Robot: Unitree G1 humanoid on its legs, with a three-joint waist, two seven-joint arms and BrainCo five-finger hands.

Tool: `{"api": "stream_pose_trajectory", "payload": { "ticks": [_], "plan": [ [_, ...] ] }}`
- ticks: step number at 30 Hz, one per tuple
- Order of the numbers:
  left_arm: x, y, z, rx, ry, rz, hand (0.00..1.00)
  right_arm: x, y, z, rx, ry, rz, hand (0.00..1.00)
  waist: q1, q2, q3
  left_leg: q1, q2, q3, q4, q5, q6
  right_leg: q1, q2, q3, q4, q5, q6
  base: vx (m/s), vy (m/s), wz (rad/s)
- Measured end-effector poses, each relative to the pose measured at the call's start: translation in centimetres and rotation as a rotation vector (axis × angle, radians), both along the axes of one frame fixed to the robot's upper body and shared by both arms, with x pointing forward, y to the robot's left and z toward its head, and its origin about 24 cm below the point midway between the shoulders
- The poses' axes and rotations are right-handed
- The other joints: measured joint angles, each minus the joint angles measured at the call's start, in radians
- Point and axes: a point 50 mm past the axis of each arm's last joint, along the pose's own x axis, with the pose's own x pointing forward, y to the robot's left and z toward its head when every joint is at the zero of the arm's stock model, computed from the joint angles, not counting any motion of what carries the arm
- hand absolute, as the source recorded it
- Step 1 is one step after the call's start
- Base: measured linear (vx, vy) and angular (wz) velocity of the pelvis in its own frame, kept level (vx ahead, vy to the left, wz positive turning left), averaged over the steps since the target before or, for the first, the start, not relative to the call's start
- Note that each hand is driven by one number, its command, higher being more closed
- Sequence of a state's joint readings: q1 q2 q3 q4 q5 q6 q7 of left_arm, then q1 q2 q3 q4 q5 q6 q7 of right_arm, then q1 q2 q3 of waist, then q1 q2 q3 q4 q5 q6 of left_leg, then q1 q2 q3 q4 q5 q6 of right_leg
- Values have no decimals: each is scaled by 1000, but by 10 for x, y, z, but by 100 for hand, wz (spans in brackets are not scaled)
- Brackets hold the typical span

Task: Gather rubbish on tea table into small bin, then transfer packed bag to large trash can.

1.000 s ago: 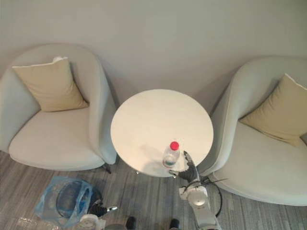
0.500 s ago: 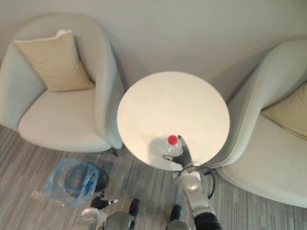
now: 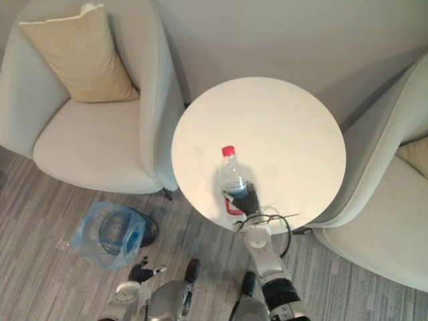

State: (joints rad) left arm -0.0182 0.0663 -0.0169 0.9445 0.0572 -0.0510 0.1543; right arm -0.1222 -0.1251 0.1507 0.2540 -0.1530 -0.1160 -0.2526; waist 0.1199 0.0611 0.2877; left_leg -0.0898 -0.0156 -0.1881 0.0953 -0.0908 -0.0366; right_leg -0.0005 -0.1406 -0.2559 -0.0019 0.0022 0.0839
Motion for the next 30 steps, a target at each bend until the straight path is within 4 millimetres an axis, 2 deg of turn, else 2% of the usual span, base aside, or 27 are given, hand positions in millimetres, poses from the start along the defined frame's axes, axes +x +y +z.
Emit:
{"api": "stream_pose_trajectory", "payload": {
  "ticks": [4,9,14,18,26,27,30],
  "plan": [
    [-1,0,-1,1,11,-1,0,-11,-5,5,20,-25,-7,100,-1,0,0,21,3,14,0,-6,4,7,0,17,9,0,0,-19,16,-13],
    [-3,1,-2,14,25,-18,0,-30,-17,0,63,-6,-36,100,-11,-3,-3,51,3,16,-1,-6,4,36,0,20,7,0,1,-47,-1,-3],
    [-9,3,-6,30,60,-32,0,-43,-20,-3,82,6,-39,100,-15,-21,-48,59,3,45,-7,-6,4,36,0,44,-8,-2,4,-64,-11,-15],
    [-19,8,-10,39,97,-27,0,-51,-22,-5,82,16,-43,100,-34,-39,-96,59,3,55,-7,-5,3,39,1,53,-31,-2,5,-83,-20,-12],
    [-32,7,-16,45,154,-45,0,-67,-25,-17,71,73,-60,100,-62,-43,-142,93,7,58,-18,4,-10,72,5,58,-50,10,13,-84,-4,-3],
    [-34,6,-17,47,162,-54,0,-69,-25,-17,69,73,-60,100,-63,-43,-159,90,7,58,-24,8,-11,71,5,59,-58,14,14,-55,6,-3],
    [-35,6,-17,46,165,-56,0,-69,-24,-10,43,42,-52,100,-65,-41,-160,87,6,56,-26,15,-12,72,5,57,-65,25,14,-10,2,3]
  ]
}}
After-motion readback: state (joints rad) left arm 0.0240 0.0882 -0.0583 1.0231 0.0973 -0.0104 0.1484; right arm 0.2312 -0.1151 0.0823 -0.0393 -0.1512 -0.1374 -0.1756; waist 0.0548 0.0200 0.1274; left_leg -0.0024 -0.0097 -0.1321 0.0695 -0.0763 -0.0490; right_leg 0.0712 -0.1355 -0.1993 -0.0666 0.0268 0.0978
